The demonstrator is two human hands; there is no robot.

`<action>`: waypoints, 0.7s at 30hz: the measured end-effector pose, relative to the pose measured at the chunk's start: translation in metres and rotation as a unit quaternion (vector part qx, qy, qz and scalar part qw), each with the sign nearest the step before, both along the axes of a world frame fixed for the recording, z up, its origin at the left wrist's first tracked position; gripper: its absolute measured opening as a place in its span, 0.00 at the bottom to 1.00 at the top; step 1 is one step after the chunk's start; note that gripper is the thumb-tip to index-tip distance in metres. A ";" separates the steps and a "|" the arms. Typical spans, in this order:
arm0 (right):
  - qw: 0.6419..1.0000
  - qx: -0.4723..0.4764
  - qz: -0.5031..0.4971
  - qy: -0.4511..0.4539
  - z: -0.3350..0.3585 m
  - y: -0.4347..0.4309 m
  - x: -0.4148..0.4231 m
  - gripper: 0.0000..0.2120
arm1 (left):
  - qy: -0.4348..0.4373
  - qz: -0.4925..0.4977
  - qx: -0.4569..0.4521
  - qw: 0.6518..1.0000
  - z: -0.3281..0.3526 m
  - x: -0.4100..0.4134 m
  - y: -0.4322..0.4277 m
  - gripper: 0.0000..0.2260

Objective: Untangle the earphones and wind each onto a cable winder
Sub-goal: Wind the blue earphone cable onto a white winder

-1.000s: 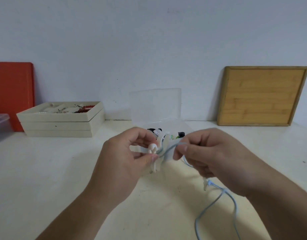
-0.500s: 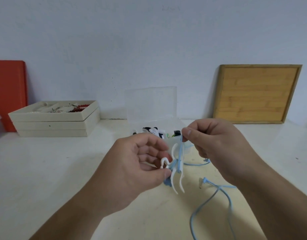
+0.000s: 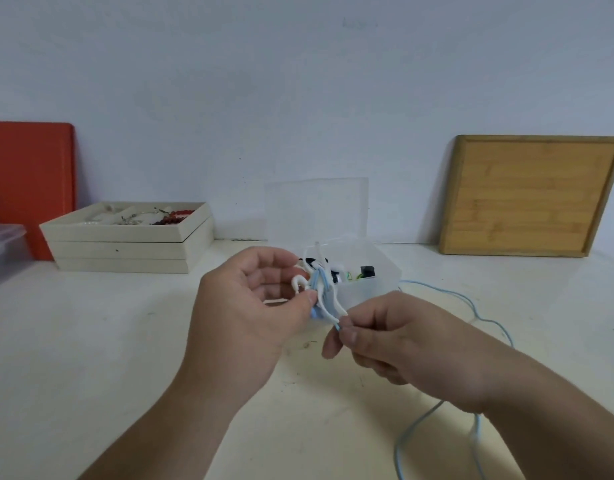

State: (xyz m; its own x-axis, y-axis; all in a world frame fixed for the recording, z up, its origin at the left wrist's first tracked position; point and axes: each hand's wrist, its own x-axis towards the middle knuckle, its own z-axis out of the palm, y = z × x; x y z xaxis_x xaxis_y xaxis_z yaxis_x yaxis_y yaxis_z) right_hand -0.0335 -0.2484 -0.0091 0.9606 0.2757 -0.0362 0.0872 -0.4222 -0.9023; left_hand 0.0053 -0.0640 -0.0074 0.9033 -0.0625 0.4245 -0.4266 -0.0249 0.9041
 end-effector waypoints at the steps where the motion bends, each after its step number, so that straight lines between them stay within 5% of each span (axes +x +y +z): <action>1: 1.000 -0.007 0.002 -0.004 0.002 -0.001 -0.001 0.13 | -0.004 0.005 0.009 1.000 -0.001 0.001 0.000 0.14; 12: 0.986 0.042 -0.082 -0.142 0.014 -0.009 -0.006 0.11 | -0.157 0.005 0.239 0.958 -0.008 -0.004 -0.001 0.17; 21: 0.953 0.036 -0.241 -0.182 0.012 -0.015 0.001 0.11 | -0.021 -0.153 0.163 0.974 -0.001 -0.014 -0.002 0.16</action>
